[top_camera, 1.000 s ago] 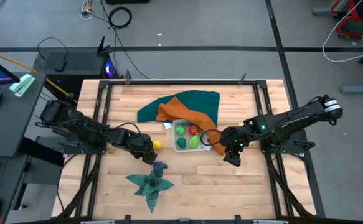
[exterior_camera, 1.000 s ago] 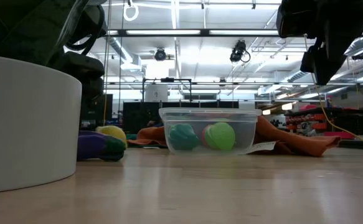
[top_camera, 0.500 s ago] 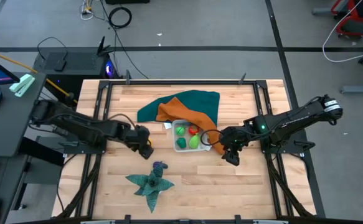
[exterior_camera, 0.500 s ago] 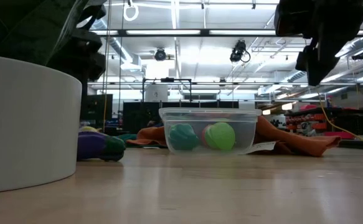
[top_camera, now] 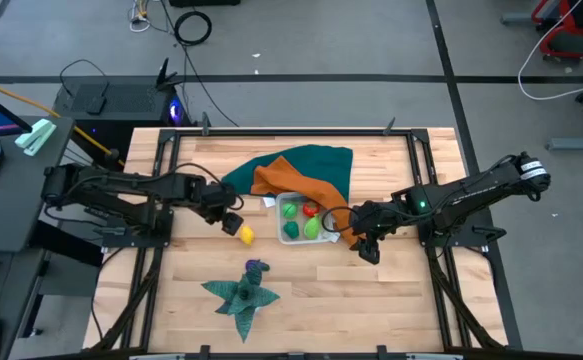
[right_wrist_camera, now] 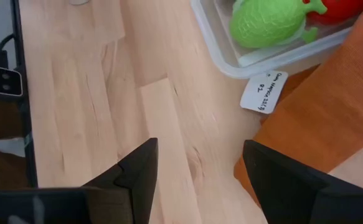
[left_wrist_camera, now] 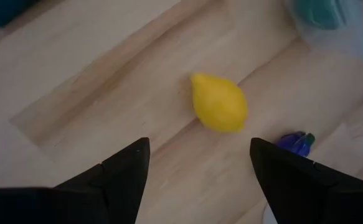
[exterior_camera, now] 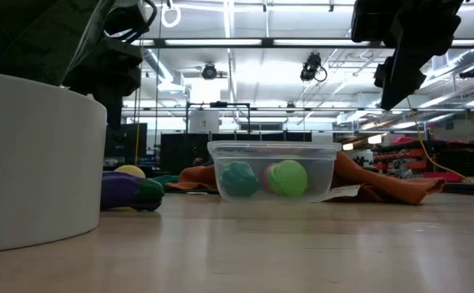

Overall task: Pick and placing Produce into tupperware
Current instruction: Put the lemon into the transparent bin

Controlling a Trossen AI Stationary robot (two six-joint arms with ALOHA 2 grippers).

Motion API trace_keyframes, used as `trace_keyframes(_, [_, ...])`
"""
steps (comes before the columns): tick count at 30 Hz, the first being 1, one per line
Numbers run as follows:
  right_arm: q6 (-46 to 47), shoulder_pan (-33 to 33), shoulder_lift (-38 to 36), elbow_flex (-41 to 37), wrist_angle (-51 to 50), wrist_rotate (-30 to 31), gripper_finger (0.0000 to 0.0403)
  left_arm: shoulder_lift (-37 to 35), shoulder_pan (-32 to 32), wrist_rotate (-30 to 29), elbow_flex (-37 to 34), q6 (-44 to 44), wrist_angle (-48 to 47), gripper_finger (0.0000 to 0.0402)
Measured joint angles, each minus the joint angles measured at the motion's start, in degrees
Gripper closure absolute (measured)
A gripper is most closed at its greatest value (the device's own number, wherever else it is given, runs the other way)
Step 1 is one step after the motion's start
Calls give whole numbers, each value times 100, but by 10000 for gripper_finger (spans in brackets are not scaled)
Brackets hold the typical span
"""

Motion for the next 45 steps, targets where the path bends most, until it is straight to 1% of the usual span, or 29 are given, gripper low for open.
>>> trace_keyframes(4, [-60,-2,2,0,7,-2,204,34,123,62,2,590,119,115])
trace_keyframes(14, [-125,-87,2,0,69,-108,204,65,168,330,4,718,810,115])
trace_keyframes(17, [-144,-87,2,0,131,-105,204,65,168,534,4,1010,916,115])
trace_keyframes(20, [-301,-114,2,0,376,-103,204,65,168,597,4,1294,886,115])
trace_keyframes(26, [-771,-377,2,0,882,-89,204,65,168,866,3,1309,879,115])
trace_keyframes(28, [-960,-476,2,0,883,-81,204,65,168,851,2,1320,827,115])
trace_keyframes(31, [-1192,-596,2,0,910,-52,204,89,229,508,2,1246,679,115])
trace_keyframes(34, [-1311,-674,2,0,912,-44,204,264,397,516,2,826,558,115])
trace_keyframes(38, [-1411,-688,2,0,929,-73,204,606,479,860,2,497,649,115])
trace_keyframes(41, [-1446,-688,2,0,939,-85,204,864,435,1076,0,581,946,115])
trace_keyframes(45, [-1451,-688,2,0,951,-87,204,1126,316,1247,0,1061,1198,115])
